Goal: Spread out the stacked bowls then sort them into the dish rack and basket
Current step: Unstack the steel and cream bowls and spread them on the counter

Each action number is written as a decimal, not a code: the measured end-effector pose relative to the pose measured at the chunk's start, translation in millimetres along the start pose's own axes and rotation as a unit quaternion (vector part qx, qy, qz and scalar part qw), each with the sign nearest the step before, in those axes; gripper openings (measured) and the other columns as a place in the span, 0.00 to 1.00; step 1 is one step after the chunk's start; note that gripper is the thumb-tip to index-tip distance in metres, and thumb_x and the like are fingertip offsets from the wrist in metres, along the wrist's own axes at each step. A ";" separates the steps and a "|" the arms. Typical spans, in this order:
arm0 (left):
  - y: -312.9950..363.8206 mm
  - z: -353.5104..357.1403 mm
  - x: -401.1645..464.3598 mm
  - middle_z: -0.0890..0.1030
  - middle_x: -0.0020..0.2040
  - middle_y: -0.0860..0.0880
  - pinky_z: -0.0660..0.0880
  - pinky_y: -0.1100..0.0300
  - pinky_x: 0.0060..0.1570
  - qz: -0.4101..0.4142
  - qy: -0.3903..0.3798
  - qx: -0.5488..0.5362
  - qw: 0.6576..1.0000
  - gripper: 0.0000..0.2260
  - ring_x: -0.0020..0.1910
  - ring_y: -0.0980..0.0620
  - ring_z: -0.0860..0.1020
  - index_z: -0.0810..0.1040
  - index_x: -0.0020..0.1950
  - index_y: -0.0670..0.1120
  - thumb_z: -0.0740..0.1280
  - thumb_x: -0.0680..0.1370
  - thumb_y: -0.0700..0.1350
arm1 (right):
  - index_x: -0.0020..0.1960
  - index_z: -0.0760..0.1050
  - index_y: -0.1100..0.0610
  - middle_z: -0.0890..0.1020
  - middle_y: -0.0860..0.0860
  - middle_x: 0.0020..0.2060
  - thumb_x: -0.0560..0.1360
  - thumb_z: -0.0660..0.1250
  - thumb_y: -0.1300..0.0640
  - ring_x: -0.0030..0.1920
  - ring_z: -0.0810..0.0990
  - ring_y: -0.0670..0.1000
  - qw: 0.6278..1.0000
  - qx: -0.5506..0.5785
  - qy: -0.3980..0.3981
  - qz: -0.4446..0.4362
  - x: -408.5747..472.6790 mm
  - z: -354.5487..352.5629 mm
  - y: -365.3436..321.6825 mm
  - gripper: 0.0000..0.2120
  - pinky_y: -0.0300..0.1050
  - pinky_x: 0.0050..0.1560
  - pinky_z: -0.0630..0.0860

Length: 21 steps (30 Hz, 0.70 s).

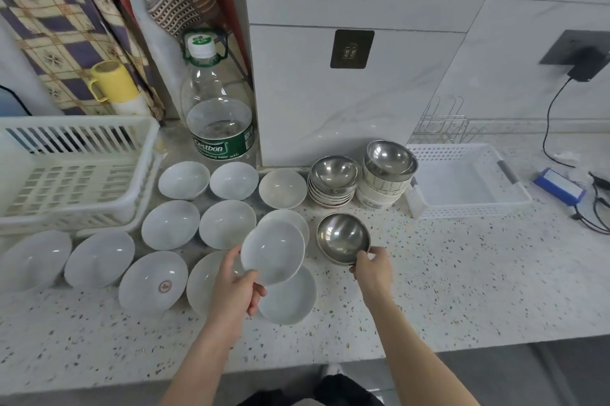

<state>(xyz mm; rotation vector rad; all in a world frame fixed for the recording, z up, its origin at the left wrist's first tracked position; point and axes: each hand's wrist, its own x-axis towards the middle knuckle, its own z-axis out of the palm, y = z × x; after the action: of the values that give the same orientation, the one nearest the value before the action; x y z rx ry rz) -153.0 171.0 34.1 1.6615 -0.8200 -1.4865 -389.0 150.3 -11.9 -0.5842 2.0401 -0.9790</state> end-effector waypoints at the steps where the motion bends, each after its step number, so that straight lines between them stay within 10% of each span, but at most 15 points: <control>1: -0.9 4.7 -0.5 0.79 0.27 0.43 0.64 0.60 0.23 0.012 0.017 0.013 1.000 0.24 0.21 0.53 0.67 0.70 0.62 0.63 0.61 0.78 0.34 | 0.61 0.69 0.58 0.82 0.58 0.39 0.77 0.58 0.61 0.33 0.79 0.50 1.000 -0.006 -0.011 0.003 3.8 -0.4 0.4 0.13 0.42 0.29 0.71; 21: -27.5 47.2 -6.0 0.81 0.29 0.45 0.66 0.61 0.20 0.024 0.021 0.029 0.999 0.24 0.25 0.51 0.72 0.70 0.66 0.60 0.62 0.78 0.34 | 0.69 0.63 0.53 0.85 0.55 0.41 0.80 0.62 0.52 0.29 0.75 0.49 0.980 0.072 -0.155 0.104 22.9 -6.4 2.3 0.20 0.40 0.26 0.67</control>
<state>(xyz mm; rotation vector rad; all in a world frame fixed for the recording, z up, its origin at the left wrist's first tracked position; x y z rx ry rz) -201.1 184.9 11.3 1.6983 -0.8819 -1.4038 -407.7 139.1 -21.5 -0.4082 1.6995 -0.8456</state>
